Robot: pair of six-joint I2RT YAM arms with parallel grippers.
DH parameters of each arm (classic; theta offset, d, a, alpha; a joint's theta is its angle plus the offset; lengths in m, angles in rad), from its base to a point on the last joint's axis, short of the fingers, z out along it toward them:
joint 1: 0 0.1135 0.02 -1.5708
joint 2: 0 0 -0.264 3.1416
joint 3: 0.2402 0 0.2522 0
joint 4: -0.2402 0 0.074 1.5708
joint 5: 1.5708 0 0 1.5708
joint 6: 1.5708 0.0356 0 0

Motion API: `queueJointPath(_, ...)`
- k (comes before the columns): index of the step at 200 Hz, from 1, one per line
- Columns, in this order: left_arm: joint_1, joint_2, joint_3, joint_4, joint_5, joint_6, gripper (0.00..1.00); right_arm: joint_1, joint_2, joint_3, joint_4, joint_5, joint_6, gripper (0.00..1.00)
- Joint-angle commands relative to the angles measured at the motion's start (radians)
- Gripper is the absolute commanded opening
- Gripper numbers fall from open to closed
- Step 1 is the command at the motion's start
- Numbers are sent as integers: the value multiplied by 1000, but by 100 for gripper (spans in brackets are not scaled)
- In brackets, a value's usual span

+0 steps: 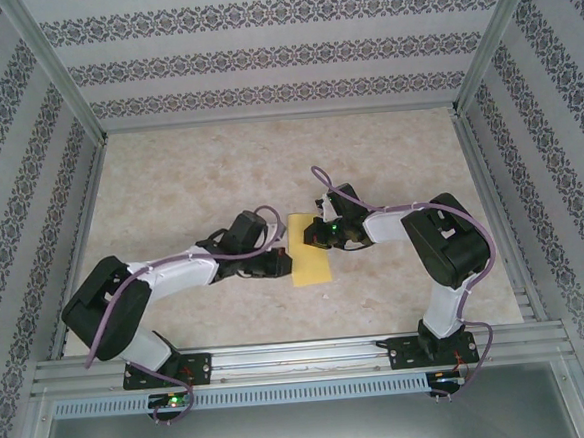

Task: Fold a paper plane with a square sheet of paper (fold left side to right side)
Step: First fold the square sheet of paper in half at the center of the table, then hold the square sheet of paper at the center of the table.

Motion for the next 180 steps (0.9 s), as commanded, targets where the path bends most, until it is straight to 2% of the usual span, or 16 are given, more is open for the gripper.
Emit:
queueJointPath(1, 29, 76, 65, -36, 20, 15, 0, 9, 16, -39, -84, 52, -33, 0)
queueJointPath(73, 29, 304, 225, -37, 24, 55, 0, 21, 20, -29, -80, 40, -33, 0)
queueJointPath(133, 28, 331, 215, -78, -5, 25, 0, 4, -39, 21, -88, 11, -49, 0)
queueJointPath(180, 26, 320, 166, -24, -7, -35, 0, -8, -172, 49, -141, 10, -72, 0)
